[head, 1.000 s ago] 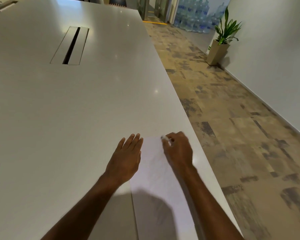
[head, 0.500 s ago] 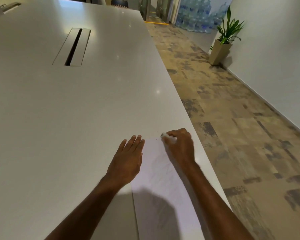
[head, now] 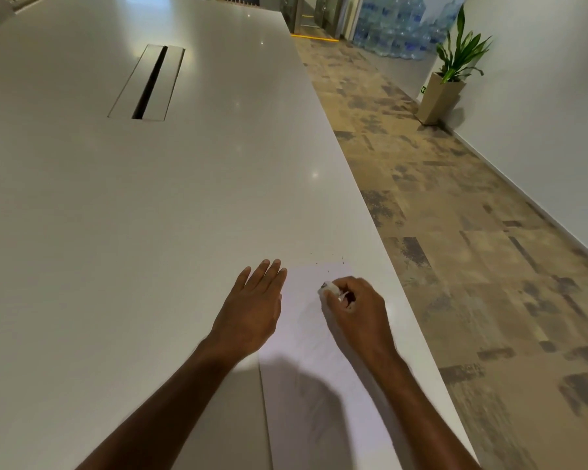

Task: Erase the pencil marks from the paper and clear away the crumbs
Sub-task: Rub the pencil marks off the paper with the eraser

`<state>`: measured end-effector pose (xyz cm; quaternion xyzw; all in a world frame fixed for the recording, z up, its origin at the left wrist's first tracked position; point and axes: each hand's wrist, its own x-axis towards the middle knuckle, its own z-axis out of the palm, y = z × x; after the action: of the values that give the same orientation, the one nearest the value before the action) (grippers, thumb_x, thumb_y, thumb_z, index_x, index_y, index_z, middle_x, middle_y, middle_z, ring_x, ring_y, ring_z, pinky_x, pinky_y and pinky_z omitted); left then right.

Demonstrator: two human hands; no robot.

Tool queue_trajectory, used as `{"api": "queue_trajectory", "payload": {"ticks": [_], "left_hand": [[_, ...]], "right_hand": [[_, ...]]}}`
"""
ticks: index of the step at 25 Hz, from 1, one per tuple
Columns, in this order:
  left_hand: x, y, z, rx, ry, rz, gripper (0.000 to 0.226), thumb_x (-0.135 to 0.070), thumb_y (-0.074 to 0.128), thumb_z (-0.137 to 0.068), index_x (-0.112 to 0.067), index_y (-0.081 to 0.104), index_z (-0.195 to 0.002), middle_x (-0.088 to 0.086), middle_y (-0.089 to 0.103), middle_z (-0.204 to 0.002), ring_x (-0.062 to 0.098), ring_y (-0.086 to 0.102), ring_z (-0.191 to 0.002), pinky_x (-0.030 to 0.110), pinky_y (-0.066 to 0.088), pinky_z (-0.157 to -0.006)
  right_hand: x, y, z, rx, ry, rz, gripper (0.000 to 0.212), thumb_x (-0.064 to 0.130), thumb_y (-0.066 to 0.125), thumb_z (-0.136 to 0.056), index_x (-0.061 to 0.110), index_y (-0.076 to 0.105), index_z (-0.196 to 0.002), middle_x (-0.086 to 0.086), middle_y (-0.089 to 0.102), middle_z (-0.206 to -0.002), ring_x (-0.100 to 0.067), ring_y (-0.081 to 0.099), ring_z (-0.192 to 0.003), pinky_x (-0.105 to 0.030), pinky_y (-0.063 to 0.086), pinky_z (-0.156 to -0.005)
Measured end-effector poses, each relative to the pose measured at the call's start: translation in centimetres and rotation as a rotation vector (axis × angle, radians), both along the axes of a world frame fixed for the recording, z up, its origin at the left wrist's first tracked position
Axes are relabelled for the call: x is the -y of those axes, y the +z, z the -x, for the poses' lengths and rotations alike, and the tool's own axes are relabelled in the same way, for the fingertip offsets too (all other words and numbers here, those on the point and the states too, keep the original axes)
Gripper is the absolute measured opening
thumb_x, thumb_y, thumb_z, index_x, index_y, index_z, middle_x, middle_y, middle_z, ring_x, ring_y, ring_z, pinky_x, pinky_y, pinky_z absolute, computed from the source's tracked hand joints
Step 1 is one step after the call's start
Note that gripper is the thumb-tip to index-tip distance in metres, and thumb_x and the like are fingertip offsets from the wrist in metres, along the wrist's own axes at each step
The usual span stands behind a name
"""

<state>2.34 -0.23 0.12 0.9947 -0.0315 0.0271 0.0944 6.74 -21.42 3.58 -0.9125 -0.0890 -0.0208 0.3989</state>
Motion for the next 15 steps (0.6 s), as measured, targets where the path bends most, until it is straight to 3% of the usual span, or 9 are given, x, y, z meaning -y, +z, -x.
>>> {"api": "queue_trajectory", "payload": {"ticks": [3, 6, 9, 12, 15], "left_hand": [[0.2, 0.5, -0.1, -0.034, -0.014, -0.037, 0.054, -0.025, 0.032, -0.108, -0.021, 0.022, -0.161, 0.003, 0.008, -0.17, 0.023, 0.002, -0.157, 0.053, 0.006, -0.126], [1.1, 1.2, -0.3, -0.018, -0.016, -0.047, 0.05, -0.021, 0.038, -0.106, -0.023, 0.034, -0.156, 0.004, 0.012, -0.17, 0.025, 0.005, -0.157, 0.057, 0.007, -0.124], [1.5, 1.2, -0.5, -0.016, 0.01, 0.055, 0.047, -0.035, 0.024, -0.108, -0.023, 0.042, -0.15, 0.003, 0.021, -0.169, 0.024, 0.011, -0.157, 0.053, 0.013, -0.125], [1.4, 0.5, -0.4, -0.012, -0.01, -0.023, 0.066, -0.045, 0.002, -0.102, -0.024, 0.039, -0.152, 0.004, 0.021, -0.168, 0.027, 0.013, -0.157, 0.058, 0.016, -0.123], [1.4, 0.5, -0.5, -0.036, -0.009, -0.067, 0.068, -0.044, 0.0, -0.101, -0.023, 0.035, -0.156, 0.006, 0.021, -0.168, 0.029, 0.016, -0.156, 0.058, 0.018, -0.122]], "right_hand": [[0.8, -1.2, 1.1, -0.054, 0.017, -0.074, 0.004, 0.034, 0.074, -0.096, 0.032, 0.071, -0.099, 0.019, 0.07, -0.091, -0.003, 0.066, -0.087, -0.015, 0.054, -0.074], [0.6, -1.4, 1.1, -0.058, 0.046, -0.11, 0.006, 0.033, 0.074, -0.095, 0.033, 0.072, -0.101, 0.018, 0.071, -0.092, -0.005, 0.067, -0.089, -0.018, 0.056, -0.075], [0.1, -1.1, 1.7, 0.01, 0.074, -0.06, 0.004, 0.035, 0.072, -0.096, 0.034, 0.071, -0.099, 0.022, 0.068, -0.094, -0.003, 0.064, -0.093, -0.012, 0.051, -0.073], [-0.9, -1.1, 3.9, 0.032, 0.231, 0.073, 0.003, 0.036, 0.069, -0.097, 0.035, 0.067, -0.094, 0.028, 0.06, -0.093, -0.002, 0.06, -0.091, -0.011, 0.049, -0.077], [-1.1, -0.6, 3.8, 0.085, 0.317, 0.142, 0.01, 0.034, 0.064, -0.1, 0.03, 0.067, -0.092, 0.021, 0.059, -0.091, 0.0, 0.055, -0.082, -0.011, 0.043, -0.074]]}}
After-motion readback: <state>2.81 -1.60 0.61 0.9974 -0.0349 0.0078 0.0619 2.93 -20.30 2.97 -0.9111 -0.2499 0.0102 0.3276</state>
